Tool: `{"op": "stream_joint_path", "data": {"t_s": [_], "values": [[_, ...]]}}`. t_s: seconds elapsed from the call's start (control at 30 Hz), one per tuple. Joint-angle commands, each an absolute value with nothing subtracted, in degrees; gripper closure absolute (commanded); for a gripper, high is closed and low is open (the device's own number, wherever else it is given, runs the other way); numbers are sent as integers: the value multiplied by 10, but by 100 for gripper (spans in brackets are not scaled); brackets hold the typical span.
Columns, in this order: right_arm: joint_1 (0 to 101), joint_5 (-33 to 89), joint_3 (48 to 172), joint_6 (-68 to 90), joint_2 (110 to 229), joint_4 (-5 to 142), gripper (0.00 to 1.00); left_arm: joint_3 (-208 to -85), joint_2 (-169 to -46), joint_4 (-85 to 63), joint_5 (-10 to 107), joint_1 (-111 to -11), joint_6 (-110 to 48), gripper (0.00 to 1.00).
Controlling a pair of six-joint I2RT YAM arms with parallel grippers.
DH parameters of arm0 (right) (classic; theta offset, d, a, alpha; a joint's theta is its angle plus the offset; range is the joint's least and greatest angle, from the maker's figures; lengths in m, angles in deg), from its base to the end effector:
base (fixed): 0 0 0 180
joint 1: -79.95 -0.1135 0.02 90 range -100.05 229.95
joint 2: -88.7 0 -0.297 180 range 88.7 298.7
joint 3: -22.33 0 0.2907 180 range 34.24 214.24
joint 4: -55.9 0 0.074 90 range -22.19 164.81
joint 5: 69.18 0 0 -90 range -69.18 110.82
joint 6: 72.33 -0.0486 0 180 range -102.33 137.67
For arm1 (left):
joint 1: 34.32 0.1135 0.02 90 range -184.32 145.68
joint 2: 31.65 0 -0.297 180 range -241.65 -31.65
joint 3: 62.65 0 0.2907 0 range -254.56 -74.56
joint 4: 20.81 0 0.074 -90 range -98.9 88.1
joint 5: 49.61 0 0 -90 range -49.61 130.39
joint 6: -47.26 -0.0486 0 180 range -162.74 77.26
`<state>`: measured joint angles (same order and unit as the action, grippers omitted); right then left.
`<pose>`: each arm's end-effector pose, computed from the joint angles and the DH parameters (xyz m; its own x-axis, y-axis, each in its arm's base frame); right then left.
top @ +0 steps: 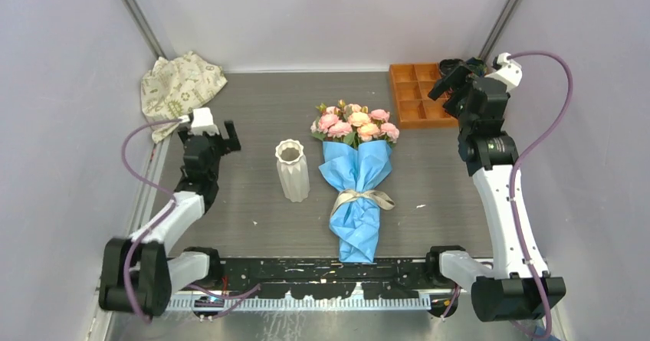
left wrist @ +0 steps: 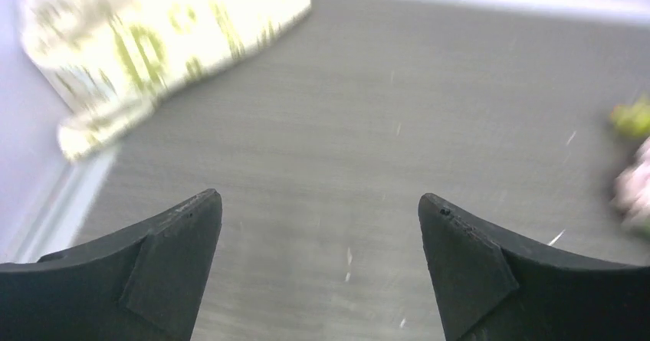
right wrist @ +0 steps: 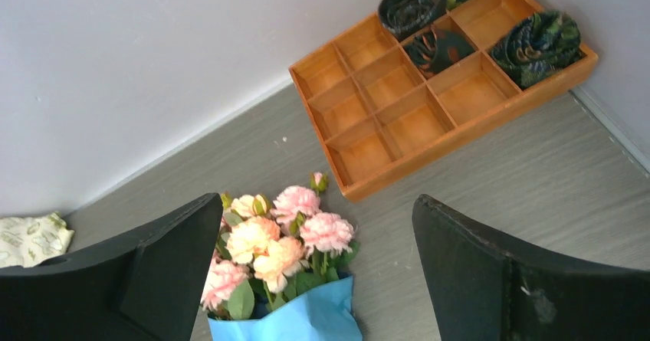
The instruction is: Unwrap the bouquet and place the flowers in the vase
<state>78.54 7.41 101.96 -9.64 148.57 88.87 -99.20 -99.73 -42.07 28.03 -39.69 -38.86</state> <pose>0.2628 -0.0048 0.4409 -0.1104 0.4437 -0.8893 0.2841 0.8716 0.3996 0.2762 -0.0155 0.2154 -0.1691 -0.0505 -0.9843 -0.1300 0.9911 -0.0285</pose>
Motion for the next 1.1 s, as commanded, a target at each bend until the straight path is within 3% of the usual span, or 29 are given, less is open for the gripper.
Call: {"op": "stream_joint_path", "data": {"t_s": [0.0, 0.13, 0.27, 0.33, 0.5, 0.63, 0.77, 0.83, 0.87, 0.93, 0.97, 1.07], "values": [[785, 71, 1132, -78, 1532, 917, 0, -1134, -856, -248, 229, -405, -280, 0], [785, 76, 1250, -85, 1595, 941, 1, -1335, -836, -115, 390, -405, -284, 0], [785, 154, 1323, -135, 1629, 928, 1, -1596, -902, 90, 335, -406, -115, 0], [785, 232, 1314, -182, 1621, 885, 0, -1667, -919, 124, 364, -407, -59, 0], [785, 401, 1204, -257, 1562, 731, 1, -1569, -874, -55, 448, -407, 43, 0], [785, 411, 1249, -248, 1559, 836, 1, -1508, -846, -179, 538, -406, 58, 0], [785, 375, 1269, -198, 1542, 921, 1, -1578, -884, -117, 573, -427, 88, 1], [785, 360, 1298, -174, 1549, 979, 0, -1604, -898, -103, 555, -442, 60, 11], [785, 344, 1312, -160, 1554, 1011, 1, -1609, -902, -93, 535, -443, 65, 12], [785, 297, 1330, -130, 1554, 1069, 0, -1613, -902, -54, 509, -445, 77, 9], [785, 274, 1330, -113, 1547, 1091, 0, -1611, -905, -46, 501, -445, 86, 2], [785, 228, 1309, -84, 1518, 1143, 0, -1668, -933, 43, 518, -446, 46, 0]]}}
